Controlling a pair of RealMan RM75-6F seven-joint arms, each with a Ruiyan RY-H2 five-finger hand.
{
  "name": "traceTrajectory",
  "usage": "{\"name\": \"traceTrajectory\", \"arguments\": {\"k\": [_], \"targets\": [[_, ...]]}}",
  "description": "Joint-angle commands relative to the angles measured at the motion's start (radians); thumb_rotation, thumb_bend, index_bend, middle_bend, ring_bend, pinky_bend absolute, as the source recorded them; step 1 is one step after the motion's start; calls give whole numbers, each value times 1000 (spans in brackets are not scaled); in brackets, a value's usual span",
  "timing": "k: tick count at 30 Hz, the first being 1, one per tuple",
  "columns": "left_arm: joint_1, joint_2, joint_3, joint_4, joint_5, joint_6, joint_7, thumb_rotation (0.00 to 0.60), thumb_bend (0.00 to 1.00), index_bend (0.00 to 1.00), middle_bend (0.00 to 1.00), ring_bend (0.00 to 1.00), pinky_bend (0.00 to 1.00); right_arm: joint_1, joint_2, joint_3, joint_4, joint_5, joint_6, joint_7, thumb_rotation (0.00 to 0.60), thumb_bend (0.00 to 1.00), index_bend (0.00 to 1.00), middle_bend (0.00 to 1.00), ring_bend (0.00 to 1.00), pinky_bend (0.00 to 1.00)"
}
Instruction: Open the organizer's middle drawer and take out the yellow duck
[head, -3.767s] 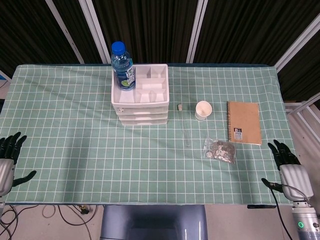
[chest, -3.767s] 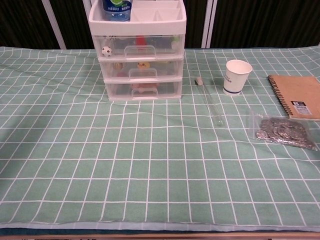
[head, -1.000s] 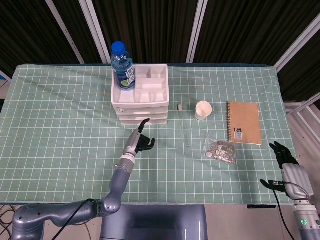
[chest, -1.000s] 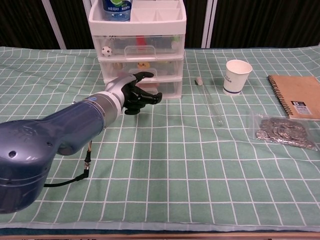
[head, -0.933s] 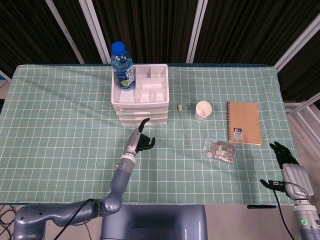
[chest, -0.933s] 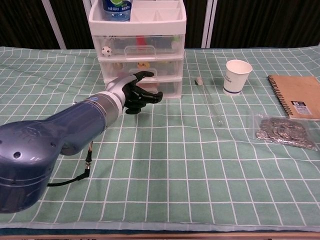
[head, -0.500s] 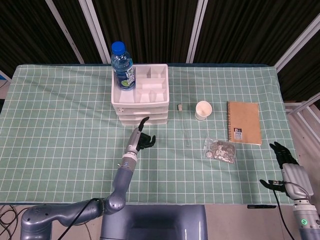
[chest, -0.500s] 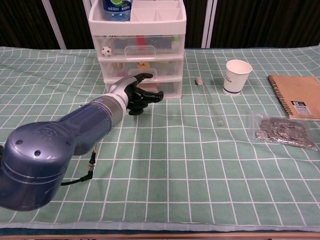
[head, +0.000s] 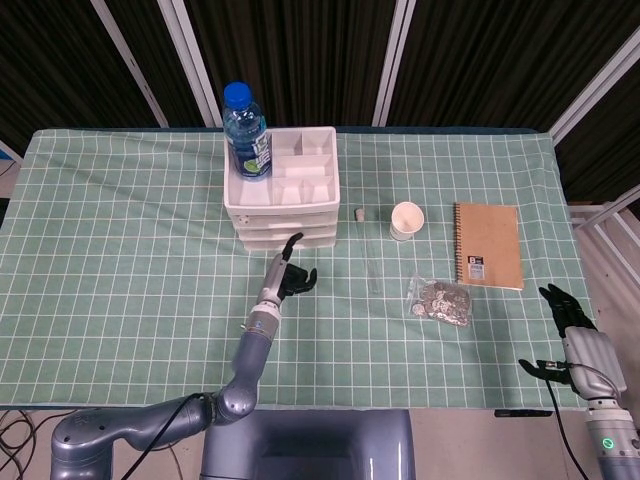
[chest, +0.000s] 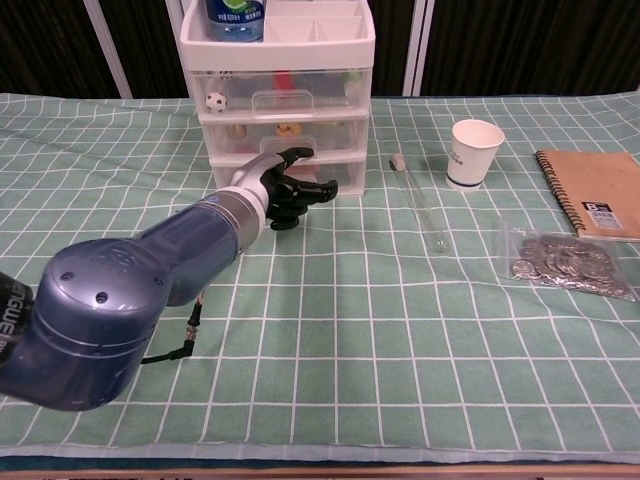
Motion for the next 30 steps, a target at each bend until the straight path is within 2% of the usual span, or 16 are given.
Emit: {"name": "traceTrajectory", "arguments": {"k": [1,11,30], "targets": [[-7,-6,-5,8,4,-3,-4,600,469,60,989,1000,1000,0,0,0,0,1,-1,1,600,77,0,0,0,229],[-14,-11,-10,21,8,-20,-14,600,469,99,990,1000,1000,1,3,0,-4,5,-6,2,600,77,0,0,0,229],[36,4,54,-49,23,-8,7,600,469,137,990,1000,1000,-2,6,0,-9,7,-4,2,600,77,0,0,0,229]]}}
